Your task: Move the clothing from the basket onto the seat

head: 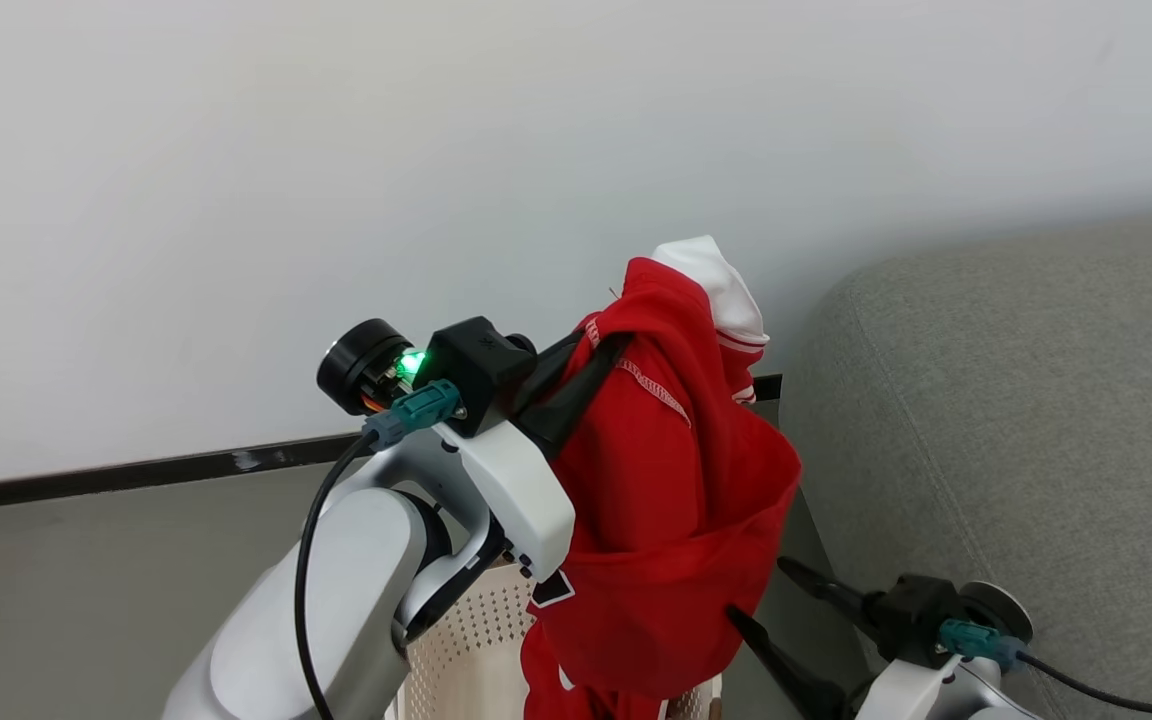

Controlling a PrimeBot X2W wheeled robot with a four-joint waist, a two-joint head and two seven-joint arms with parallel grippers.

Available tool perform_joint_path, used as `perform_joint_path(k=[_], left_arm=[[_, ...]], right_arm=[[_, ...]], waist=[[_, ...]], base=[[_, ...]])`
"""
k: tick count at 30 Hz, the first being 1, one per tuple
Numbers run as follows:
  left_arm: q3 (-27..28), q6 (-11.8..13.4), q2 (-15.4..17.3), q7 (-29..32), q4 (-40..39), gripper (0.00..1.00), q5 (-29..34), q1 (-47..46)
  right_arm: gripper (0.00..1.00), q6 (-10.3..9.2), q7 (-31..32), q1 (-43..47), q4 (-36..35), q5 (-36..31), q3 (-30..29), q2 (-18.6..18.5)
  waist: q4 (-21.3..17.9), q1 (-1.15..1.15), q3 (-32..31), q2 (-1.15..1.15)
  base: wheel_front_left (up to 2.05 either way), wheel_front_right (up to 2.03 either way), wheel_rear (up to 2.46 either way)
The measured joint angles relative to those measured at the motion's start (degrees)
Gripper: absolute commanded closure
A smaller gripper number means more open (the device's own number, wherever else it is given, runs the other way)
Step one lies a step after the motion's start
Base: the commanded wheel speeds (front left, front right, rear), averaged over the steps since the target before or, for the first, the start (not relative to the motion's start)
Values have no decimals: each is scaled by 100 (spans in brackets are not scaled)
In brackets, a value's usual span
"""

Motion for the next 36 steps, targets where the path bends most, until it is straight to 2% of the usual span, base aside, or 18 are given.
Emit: perform_joint_path(k=[16,33,34,35,36], left_arm=[[-245,0,-81,499,-479,100,-274,0],[-369,36,-142,654,-771,100,-465,21],[-378,52,-144,673,-784,100,-486,22],[-385,53,-146,699,-791,100,-497,25],[-391,53,-147,699,-793,100,-510,31]], right_arm=[[0,0,0,-466,313,298,675,181],[0,0,0,-1122,458,279,867,393],[3,0,0,-1157,478,274,888,404],[11,0,0,-1199,487,241,907,413],[25,0,0,-1240,491,191,934,423]], waist=[[71,0,-53,0],[-42,0,50,0],[-44,0,53,0],[-43,0,57,0],[-41,0,59,0]], base=[[0,0,0],[0,0,0],[0,0,0],[0,0,0],[0,0,0]])
